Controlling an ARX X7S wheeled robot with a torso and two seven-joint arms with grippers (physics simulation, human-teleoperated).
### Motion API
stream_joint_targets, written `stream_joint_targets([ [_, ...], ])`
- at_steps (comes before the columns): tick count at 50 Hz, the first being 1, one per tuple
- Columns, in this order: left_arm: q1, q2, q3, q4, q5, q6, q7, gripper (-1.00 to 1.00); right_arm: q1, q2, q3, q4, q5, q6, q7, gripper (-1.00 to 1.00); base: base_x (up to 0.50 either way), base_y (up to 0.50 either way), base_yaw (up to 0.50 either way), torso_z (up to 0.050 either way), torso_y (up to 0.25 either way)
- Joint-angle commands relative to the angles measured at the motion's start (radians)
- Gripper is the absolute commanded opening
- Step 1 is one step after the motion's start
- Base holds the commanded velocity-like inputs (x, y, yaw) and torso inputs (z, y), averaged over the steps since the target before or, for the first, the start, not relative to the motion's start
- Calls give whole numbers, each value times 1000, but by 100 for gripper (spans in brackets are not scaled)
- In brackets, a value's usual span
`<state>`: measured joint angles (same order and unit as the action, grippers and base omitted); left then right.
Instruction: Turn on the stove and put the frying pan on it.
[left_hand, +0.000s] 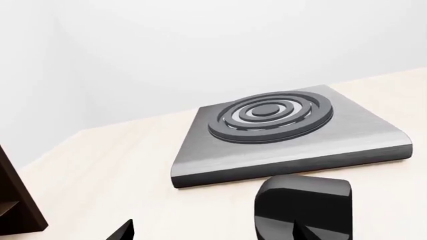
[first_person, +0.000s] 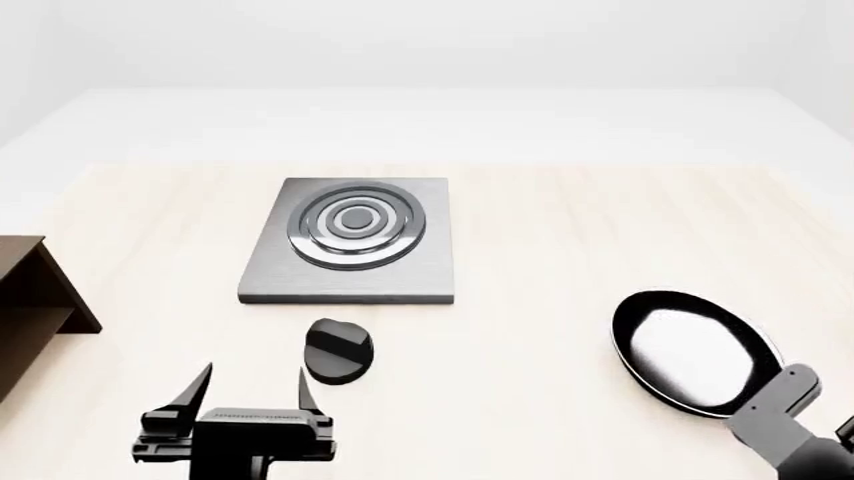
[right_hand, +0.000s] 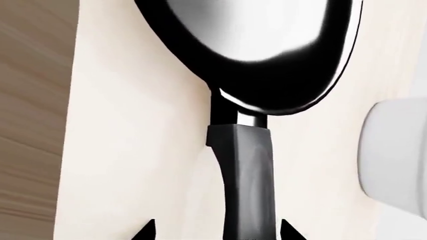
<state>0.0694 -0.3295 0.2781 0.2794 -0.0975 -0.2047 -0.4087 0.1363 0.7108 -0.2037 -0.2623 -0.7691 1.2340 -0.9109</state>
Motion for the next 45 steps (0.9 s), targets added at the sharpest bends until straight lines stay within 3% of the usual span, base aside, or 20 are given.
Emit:
stream_joint_targets([
  [1,-2,18,-15,4,14,-10,28,100,-24,-29,44,110,-16,-18,139,100,0,-3,0,0,0],
  [44,-14,15,6,-4,14,-24,14,100,3,-69,119,299,7,-102,311,100,5,-4,1,-3,0],
  [45,-14,15,7,-5,15,-24,13,100,2,-70,120,299,8,-103,311,-100,15,-4,3,-11,0],
])
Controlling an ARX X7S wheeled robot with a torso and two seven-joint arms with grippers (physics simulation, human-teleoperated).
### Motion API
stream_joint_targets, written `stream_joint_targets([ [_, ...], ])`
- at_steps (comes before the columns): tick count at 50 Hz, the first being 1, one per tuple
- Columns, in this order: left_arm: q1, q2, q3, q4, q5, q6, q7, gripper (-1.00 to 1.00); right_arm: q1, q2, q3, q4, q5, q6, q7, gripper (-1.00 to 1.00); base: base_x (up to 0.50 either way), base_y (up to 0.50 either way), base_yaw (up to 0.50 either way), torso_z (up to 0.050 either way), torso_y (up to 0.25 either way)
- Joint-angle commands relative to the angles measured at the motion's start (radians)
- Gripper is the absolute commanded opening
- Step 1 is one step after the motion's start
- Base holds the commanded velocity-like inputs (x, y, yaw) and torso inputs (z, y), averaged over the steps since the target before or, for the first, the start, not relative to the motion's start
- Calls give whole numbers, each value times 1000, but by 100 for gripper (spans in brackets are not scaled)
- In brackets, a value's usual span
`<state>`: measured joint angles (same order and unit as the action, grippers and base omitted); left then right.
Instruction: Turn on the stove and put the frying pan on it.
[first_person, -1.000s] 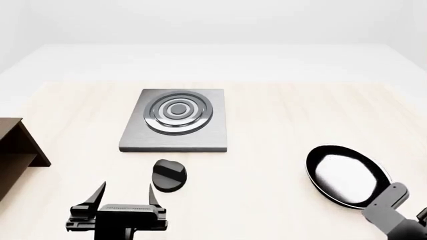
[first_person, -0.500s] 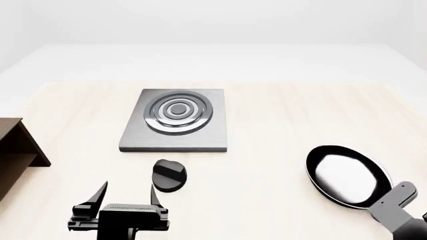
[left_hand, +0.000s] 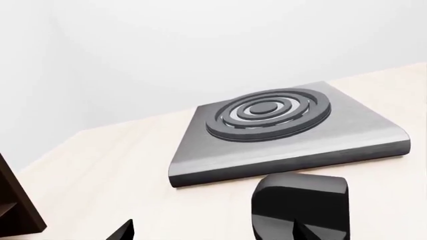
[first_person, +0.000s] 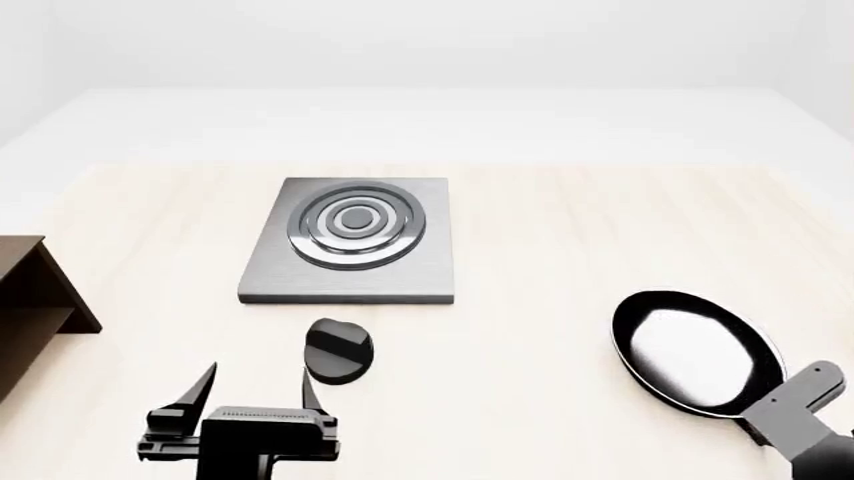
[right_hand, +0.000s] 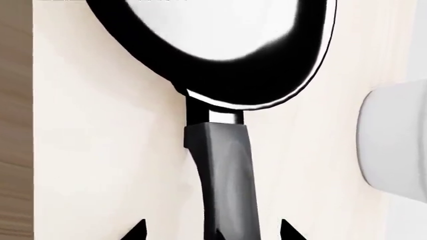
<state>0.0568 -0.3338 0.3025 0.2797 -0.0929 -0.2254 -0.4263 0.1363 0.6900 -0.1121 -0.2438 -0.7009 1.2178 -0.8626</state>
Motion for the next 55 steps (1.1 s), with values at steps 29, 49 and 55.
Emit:
stream_joint_targets([
  [29,7,11,-16,-4,7,13,17,100,9,6,-23,136,-130,-8,166,-100,1,-1,0,-1,0],
  [49,17,-3,-33,22,-15,20,13,100,129,111,-178,-65,-275,107,-55,-100,0,0,0,0,0],
  [55,20,-5,-35,25,-19,24,11,100,183,127,-219,-94,-313,126,-110,-100,0,0,0,0,2],
])
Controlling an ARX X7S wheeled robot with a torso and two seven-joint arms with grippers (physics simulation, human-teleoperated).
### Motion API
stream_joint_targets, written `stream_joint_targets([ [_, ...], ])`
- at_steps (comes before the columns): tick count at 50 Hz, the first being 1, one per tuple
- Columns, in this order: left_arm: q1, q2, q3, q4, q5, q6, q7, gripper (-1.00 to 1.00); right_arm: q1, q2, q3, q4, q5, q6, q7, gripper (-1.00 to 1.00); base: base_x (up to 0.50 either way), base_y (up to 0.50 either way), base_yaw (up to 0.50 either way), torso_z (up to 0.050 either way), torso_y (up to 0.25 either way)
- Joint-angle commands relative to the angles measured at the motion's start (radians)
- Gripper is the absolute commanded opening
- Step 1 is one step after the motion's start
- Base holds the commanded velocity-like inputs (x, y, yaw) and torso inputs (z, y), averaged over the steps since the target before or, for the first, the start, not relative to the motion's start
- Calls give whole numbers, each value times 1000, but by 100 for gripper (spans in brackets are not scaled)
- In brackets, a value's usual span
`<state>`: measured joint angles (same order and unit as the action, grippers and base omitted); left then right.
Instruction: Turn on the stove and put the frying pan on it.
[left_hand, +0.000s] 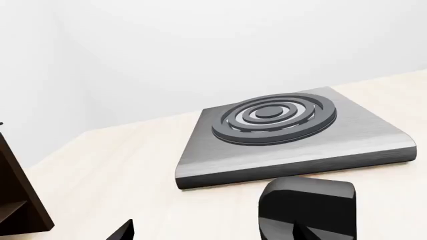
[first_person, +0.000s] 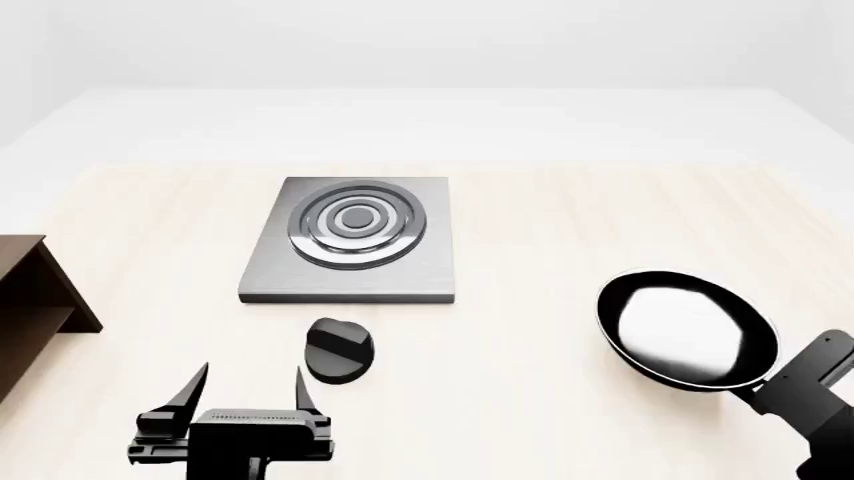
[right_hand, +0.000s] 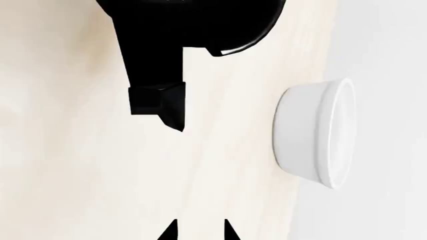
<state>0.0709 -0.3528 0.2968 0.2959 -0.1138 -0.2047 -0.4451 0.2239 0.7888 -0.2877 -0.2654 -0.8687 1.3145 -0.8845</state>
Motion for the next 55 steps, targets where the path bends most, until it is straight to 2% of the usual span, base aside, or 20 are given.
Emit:
stream_joint_targets([
  [1,6,14,-29,10,3,3,29,100,101,30,-49,-74,-150,32,-96,-100,0,0,0,0,0],
  [16,9,12,-30,6,-8,12,30,100,267,41,-145,-93,-229,39,-220,-100,0,0,0,0,1],
  [43,16,4,-41,-13,-33,37,32,100,570,-129,-282,-12,-289,-28,-289,-100,0,0,0,0,2],
  [55,16,2,-43,-22,-39,45,30,100,651,-217,-311,59,-261,-81,-257,-100,0,0,0,0,2],
])
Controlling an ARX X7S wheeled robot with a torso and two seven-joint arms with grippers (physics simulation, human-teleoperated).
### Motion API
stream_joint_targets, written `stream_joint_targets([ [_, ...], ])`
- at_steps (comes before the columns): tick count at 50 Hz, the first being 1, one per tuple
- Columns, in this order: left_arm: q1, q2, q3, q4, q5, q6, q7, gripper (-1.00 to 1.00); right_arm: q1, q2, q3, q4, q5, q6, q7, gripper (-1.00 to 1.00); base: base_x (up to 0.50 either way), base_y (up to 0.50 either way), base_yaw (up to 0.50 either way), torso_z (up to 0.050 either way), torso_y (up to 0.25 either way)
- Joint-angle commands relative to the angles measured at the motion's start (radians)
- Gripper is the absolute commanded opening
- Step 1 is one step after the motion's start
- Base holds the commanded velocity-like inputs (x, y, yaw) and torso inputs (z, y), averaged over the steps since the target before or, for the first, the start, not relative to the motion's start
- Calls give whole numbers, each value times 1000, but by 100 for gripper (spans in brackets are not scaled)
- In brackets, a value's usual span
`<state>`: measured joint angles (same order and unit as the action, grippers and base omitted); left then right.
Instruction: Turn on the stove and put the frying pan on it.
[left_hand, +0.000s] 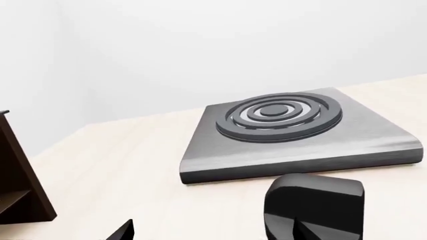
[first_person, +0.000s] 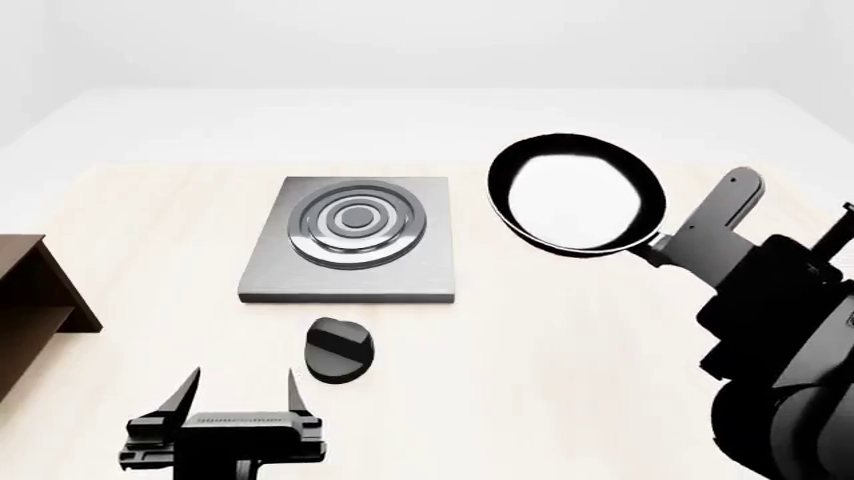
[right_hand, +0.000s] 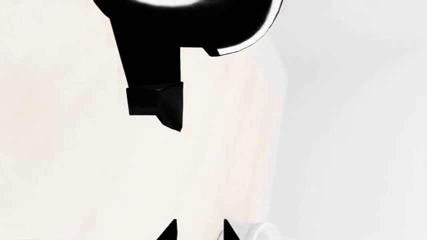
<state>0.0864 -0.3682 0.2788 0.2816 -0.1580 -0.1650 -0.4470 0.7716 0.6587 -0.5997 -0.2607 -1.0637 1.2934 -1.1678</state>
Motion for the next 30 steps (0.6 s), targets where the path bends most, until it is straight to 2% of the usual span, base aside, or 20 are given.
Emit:
stream_joint_targets([
  [1,1,18,-25,-8,5,6,32,100,107,-91,0,57,-64,-63,28,-100,0,0,0,0,0],
  [30,2,8,-28,-12,-2,9,24,100,262,-334,-3,304,94,-226,194,-100,0,0,0,0,2],
])
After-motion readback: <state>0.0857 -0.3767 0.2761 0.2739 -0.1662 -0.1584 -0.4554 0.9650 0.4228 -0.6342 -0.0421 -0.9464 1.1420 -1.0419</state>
